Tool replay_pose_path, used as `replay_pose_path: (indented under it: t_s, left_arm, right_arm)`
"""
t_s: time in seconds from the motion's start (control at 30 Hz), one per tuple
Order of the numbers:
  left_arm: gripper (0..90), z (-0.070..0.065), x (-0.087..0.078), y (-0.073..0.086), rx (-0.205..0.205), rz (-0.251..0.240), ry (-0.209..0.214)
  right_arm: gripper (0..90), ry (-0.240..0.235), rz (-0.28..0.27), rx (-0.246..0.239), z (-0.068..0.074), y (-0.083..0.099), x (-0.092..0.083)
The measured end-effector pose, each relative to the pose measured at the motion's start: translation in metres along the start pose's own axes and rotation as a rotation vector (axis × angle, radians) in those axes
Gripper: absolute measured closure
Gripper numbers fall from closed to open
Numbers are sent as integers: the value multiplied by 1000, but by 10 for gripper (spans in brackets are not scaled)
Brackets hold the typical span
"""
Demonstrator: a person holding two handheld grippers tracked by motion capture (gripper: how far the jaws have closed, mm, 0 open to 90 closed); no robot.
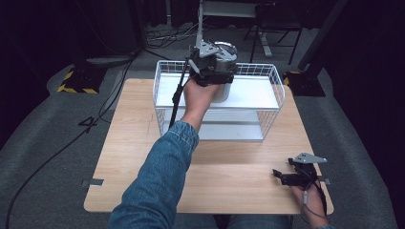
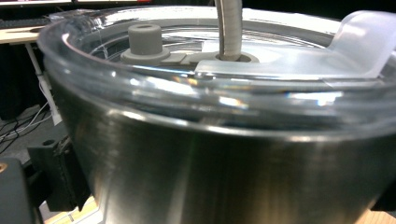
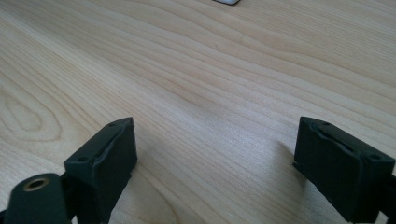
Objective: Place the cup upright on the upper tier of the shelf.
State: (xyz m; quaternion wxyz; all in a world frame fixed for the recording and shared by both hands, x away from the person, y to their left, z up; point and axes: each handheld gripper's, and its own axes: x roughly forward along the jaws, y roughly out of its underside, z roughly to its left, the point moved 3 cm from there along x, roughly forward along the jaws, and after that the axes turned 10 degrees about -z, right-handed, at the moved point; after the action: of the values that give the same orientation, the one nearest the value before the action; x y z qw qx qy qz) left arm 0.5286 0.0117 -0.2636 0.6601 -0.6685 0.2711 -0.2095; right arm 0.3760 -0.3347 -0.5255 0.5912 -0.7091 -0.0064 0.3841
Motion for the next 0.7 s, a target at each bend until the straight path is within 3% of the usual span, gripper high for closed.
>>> replay_pose_path:
  t_s: [0.3, 0.7]
  left_arm:
    - [33, -1, 0, 1, -6, -5, -11]
    - [0, -1, -2, 2, -13, -10, 8]
  right_arm:
    - [134, 1, -1, 1, 0, 0, 0]
    - [136, 0, -2, -1, 0, 0, 0]
